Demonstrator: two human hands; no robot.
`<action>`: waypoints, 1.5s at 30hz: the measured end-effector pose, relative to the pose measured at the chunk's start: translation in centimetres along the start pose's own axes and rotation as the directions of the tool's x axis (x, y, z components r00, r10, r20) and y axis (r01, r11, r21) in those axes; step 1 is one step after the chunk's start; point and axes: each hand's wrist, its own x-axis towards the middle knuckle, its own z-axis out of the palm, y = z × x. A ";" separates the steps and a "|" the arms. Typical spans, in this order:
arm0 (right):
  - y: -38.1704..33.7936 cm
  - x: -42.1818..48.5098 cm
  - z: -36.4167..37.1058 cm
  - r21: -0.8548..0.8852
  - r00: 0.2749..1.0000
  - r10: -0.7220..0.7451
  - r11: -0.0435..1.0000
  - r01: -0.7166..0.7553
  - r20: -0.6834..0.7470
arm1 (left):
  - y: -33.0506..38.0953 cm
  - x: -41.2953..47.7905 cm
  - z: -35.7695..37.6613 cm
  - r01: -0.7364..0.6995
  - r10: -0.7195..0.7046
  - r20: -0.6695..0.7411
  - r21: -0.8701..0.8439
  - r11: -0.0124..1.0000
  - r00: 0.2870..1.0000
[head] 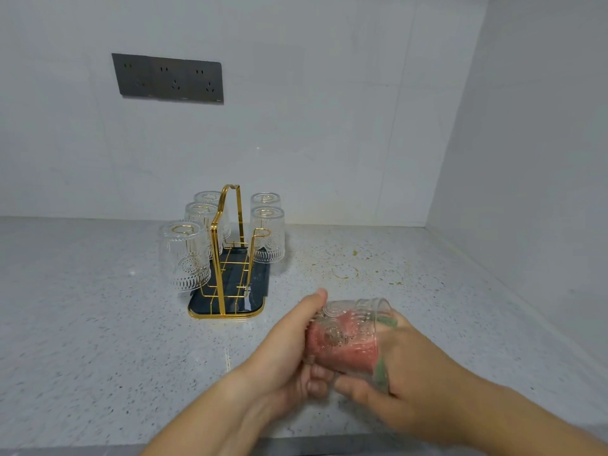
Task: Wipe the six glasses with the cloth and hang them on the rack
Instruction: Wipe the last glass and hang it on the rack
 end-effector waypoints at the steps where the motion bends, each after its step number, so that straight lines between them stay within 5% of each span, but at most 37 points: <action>1: 0.4 -0.1 0.1 -0.129 0.999 -0.034 0.991 0.034 0.005 | 0.1 -0.1 -0.3 0.056 -0.056 0.032 0.006 0.998 0.998; 4: 1.3 -0.3 0.5 -0.120 1.000 -0.015 0.993 0.014 -0.002 | 0.0 -0.1 -0.9 0.063 -0.072 0.153 0.063 0.996 0.986; 6: 1.0 -0.1 0.1 0.164 0.994 0.111 0.980 -0.111 0.007 | -0.3 0.2 -1.1 -0.013 -0.012 0.218 0.112 0.994 0.976; 8: 0.4 0.1 -0.3 0.584 0.926 0.373 0.738 -0.339 0.067 | -1.1 0.5 -1.3 -0.136 0.110 0.192 0.128 0.983 0.975; 10: 0.3 0.0 -0.1 0.712 0.821 0.554 0.522 -0.469 0.134 | -1.7 0.6 -1.5 -0.316 0.301 0.105 0.182 0.931 0.948; 12: 0.3 0.2 0.4 0.753 0.818 0.553 0.468 -0.463 0.160 | -1.9 0.6 -1.6 -0.457 0.458 0.060 0.257 0.851 0.887; 14: -0.2 0.3 0.4 0.735 0.848 0.506 0.514 -0.443 0.158 | -1.6 0.4 -1.2 -0.463 0.475 0.011 0.245 0.852 0.880; 16: -0.5 0.3 0.0 0.589 0.939 0.330 0.742 -0.319 0.093 | -1.0 0.3 -0.9 -0.291 0.300 -0.038 0.145 0.945 0.953; 18: -0.7 0.3 0.2 0.249 0.987 0.139 0.956 -0.157 0.085 | -0.4 0.0 -0.9 -0.053 0.053 -0.004 0.060 0.997 0.999; 20: 0.1 0.0 0.6 0.000 0.984 0.130 0.991 -0.131 0.122 | -0.2 0.1 -1.3 0.071 -0.075 0.053 0.062 0.995 0.996; 23: 1.0 -0.4 1.2 0.074 0.982 0.158 0.983 -0.166 0.106 | -0.5 0.2 -1.8 0.088 -0.098 0.126 0.081 0.993 0.987; 25: 1.1 -0.2 1.1 0.312 0.976 0.200 0.924 -0.219 0.091 | -0.8 0.5 -1.8 0.001 -0.018 0.178 0.095 0.996 0.984; 28: 0.7 0.5 0.3 0.680 0.924 0.371 0.655 -0.329 0.090 | -1.3 1.2 -1.8 -0.244 0.232 0.103 0.130 0.961 0.967; 33: 1.0 0.9 0.5 0.815 0.876 0.452 0.435 -0.383 0.170 | -1.6 0.9 -1.6 -0.512 0.518 0.061 0.286 0.810 0.853; 36: 0.4 0.7 0.3 0.697 0.928 0.361 0.643 -0.318 0.090 | -1.1 0.9 -1.2 -0.463 0.481 -0.010 0.251 0.850 0.877; 39: 0.2 0.3 0.3 0.173 0.996 0.091 0.981 -0.092 0.011 | -0.1 0.3 -0.7 -0.195 0.194 0.023 0.107 0.975 0.981; 41: 0.4 0.2 0.1 -0.086 0.998 0.065 0.994 -0.063 0.019 | 0.4 0.1 -0.9 -0.061 0.054 0.087 0.075 0.995 0.995; 43: 0.0 0.1 -0.3 -0.004 0.996 0.089 0.996 -0.089 0.016 | 0.4 0.0 -1.3 -0.015 -0.003 0.156 0.115 0.993 0.988; 45: 0.0 0.1 -0.4 0.261 0.990 0.142 0.955 -0.142 0.018 | 0.4 0.1 -1.4 -0.034 0.006 0.211 0.129 0.991 0.977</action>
